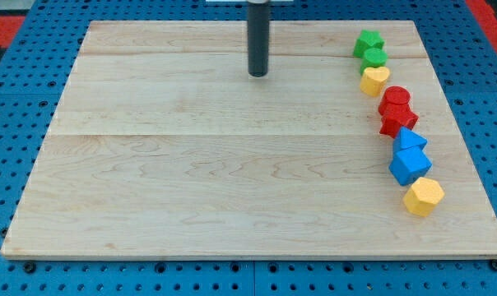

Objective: Move the yellow heart to the top side of the red circle

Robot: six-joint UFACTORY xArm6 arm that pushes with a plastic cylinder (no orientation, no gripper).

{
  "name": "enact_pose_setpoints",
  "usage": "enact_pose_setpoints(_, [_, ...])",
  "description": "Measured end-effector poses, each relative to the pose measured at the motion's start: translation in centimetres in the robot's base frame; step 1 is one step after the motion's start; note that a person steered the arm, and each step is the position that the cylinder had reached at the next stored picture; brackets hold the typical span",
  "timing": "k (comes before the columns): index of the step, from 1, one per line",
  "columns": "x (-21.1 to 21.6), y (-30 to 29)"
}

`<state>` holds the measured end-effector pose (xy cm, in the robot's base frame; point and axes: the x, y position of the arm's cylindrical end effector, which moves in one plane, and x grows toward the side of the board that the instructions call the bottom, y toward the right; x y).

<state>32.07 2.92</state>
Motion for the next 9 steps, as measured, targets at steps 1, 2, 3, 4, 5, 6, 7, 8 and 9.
enact_pose_setpoints(1, [1.0, 5.2])
enact_pose_setpoints(2, [1.1, 8.4])
enact_pose_setpoints(3, [1.1, 11.9])
enact_pose_setpoints(4, [1.4, 14.8])
enact_pose_setpoints(5, [2.6, 15.0])
enact_pose_setpoints(6, [2.9, 11.6])
enact_pose_setpoints(7, [0.2, 10.1])
enact_pose_setpoints(8, [-1.3, 10.3])
enact_pose_setpoints(9, [-1.8, 10.5])
